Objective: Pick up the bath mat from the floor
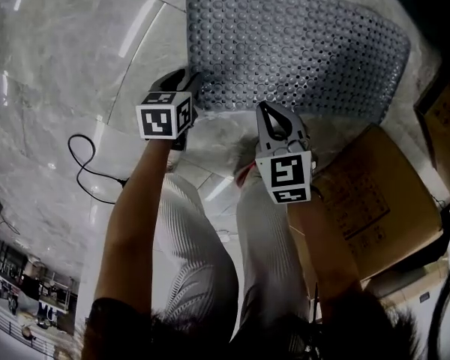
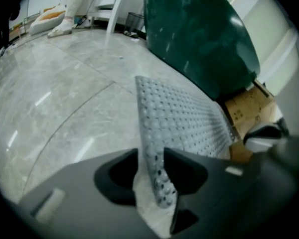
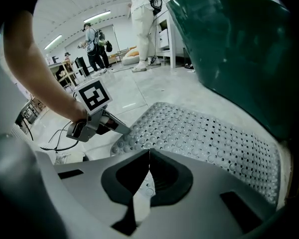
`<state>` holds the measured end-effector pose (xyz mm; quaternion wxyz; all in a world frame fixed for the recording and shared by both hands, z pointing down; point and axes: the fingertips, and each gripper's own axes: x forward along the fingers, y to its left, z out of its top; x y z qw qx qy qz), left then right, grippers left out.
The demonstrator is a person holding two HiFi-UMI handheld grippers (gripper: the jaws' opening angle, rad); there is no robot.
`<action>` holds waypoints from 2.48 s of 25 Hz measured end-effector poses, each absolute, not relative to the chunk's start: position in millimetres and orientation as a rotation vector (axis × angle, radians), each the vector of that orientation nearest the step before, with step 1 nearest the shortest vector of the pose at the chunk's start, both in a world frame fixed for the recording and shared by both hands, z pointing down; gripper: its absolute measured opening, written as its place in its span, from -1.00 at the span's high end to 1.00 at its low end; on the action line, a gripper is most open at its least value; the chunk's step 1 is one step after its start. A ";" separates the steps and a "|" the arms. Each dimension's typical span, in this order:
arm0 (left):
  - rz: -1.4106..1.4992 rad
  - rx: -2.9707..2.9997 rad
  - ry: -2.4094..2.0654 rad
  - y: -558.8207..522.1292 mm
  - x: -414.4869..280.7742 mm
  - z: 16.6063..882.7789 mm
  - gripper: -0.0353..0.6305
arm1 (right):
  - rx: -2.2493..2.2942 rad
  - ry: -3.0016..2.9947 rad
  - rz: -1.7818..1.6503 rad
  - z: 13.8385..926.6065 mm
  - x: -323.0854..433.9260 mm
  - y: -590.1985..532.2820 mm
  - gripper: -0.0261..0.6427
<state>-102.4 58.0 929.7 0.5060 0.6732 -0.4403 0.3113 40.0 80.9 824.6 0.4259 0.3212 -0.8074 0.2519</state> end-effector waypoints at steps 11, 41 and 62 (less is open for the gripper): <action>0.681 1.602 -1.080 46.8 -93.2 953.4 0.39 | 0.840 -2.033 0.673 846.5 48.5 93.6 0.92; 0.764 1.618 -0.964 41.0 -71.7 904.6 0.82 | 0.989 -2.013 0.707 797.4 83.6 85.1 0.92; 0.814 1.905 -0.763 -3.8 22.3 682.9 0.83 | 1.263 -1.912 0.766 605.9 113.5 59.8 0.92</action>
